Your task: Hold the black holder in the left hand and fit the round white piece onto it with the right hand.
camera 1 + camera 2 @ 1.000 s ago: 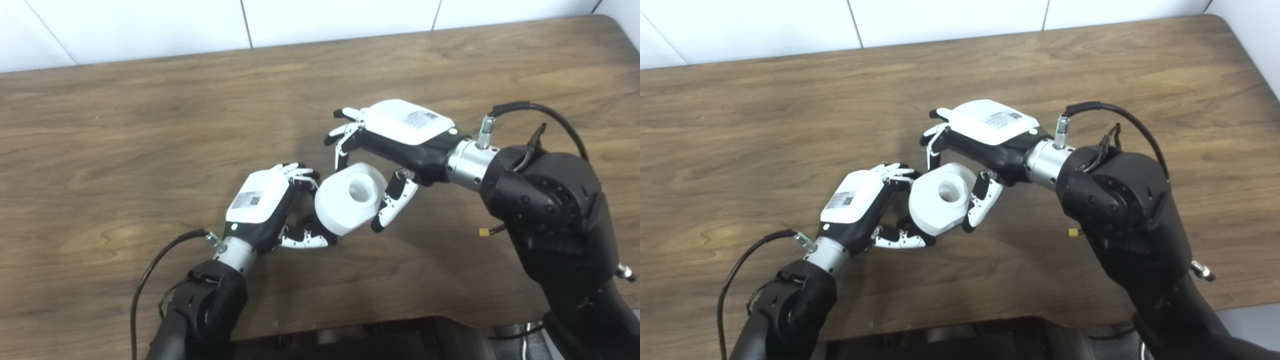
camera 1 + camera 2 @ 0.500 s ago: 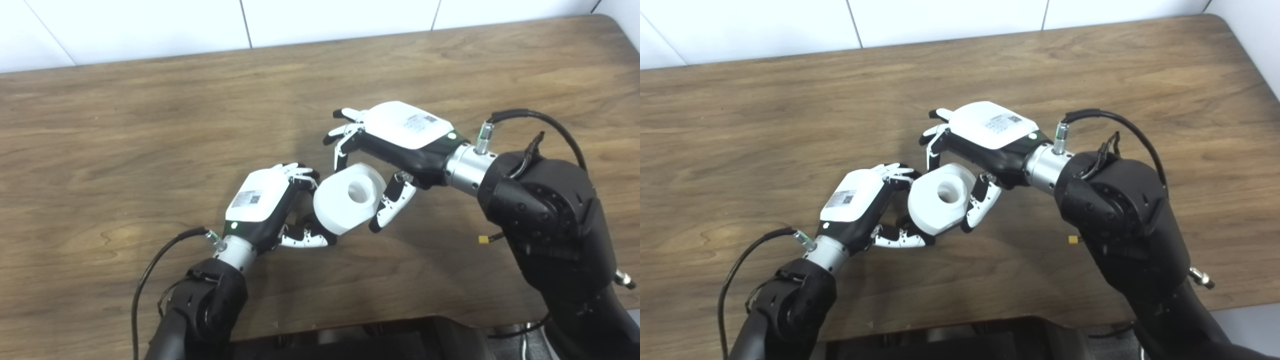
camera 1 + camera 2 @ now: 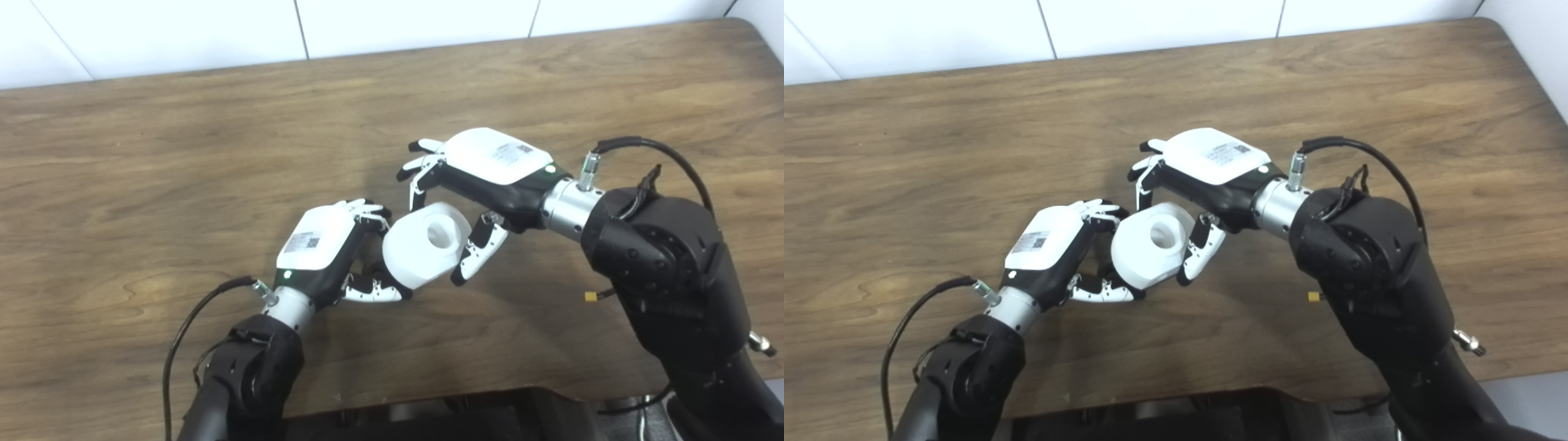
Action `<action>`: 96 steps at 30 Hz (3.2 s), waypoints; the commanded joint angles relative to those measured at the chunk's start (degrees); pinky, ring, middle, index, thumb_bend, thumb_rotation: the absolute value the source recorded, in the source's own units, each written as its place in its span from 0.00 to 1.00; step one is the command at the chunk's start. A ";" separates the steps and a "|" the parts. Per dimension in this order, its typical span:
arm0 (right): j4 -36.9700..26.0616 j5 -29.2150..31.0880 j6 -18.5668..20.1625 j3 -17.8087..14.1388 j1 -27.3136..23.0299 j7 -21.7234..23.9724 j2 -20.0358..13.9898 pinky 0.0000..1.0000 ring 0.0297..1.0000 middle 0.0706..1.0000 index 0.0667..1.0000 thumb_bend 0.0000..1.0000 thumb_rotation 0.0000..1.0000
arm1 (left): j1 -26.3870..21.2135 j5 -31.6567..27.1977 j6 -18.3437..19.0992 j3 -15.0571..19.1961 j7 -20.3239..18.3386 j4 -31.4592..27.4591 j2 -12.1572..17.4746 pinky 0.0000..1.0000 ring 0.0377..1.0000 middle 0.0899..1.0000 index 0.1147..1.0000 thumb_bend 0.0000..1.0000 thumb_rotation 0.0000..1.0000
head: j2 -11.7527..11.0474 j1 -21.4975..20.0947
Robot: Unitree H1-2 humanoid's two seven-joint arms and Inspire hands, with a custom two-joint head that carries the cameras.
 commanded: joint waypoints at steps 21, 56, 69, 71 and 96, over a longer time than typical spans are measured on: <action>0.58 -2.04 -0.62 2.05 -1.96 -0.93 2.84 0.93 0.97 0.85 0.45 0.52 0.15 | 1.13 0.12 1.62 -0.80 -3.29 0.60 -0.16 0.89 0.89 0.80 0.42 0.52 0.06 | -0.27 0.08; 4.63 -4.06 -0.15 4.53 -9.60 5.52 3.45 0.90 0.95 0.83 0.45 0.52 0.14 | 0.82 0.53 2.78 -1.85 -3.76 0.52 -0.11 0.89 0.89 0.81 0.42 0.52 0.06 | -0.63 -0.36; 4.94 -4.33 1.92 6.43 -14.30 10.82 1.63 0.90 0.95 0.81 0.45 0.52 0.14 | 0.58 0.87 3.22 -2.57 -3.95 0.76 -0.27 0.90 0.89 0.81 0.42 0.52 0.06 | -0.85 -0.24; 5.01 -4.12 2.18 6.61 -14.74 10.93 1.47 0.90 0.95 0.82 0.45 0.52 0.14 | 0.60 0.85 3.15 -2.66 -3.73 0.85 -0.27 0.90 0.89 0.81 0.42 0.52 0.06 | -0.88 -0.27; 4.70 -3.57 3.45 8.34 -15.72 12.47 -0.80 0.91 0.96 0.85 0.61 0.92 0.39 | 0.18 0.61 3.86 -3.16 -3.97 0.94 -0.23 0.90 0.89 0.82 0.42 0.52 0.06 | -0.72 -0.13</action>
